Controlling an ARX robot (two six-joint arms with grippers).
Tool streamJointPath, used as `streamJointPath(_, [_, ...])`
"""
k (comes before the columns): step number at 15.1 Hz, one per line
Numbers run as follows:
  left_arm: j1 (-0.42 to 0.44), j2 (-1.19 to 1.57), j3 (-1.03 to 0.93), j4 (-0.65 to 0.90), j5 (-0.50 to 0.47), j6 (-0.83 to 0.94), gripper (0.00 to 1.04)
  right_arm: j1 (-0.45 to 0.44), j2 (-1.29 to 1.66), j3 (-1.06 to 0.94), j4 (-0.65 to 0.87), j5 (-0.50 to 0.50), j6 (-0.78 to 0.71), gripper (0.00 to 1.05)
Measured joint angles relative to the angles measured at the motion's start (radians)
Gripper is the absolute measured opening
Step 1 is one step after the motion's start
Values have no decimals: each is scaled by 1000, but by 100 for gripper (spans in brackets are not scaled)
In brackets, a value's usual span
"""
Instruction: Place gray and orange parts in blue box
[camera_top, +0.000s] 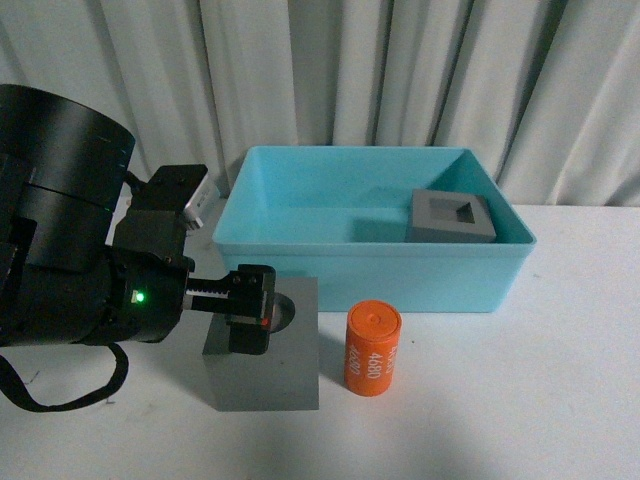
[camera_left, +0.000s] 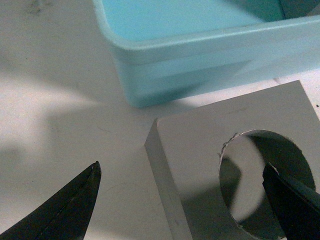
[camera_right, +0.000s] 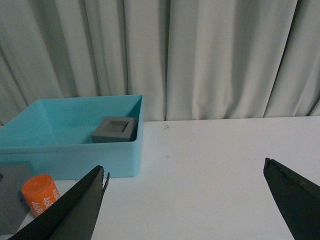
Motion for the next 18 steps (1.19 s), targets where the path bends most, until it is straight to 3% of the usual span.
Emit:
streamJointPath(5, [-13, 40, 39, -24, -1, 26, 98, 0, 0, 0, 0, 0, 0, 98])
streamJointPath(6, [-14, 42, 43, -27, -2, 30, 94, 0, 0, 0, 0, 0, 0, 98])
streamJointPath(12, [-29, -18, -1, -58, -24, 35, 26, 0, 0, 0, 0, 0, 0, 98])
streamJointPath(18, [78, -401, -86, -249, -35, -24, 21, 0, 0, 0, 0, 0, 0, 98])
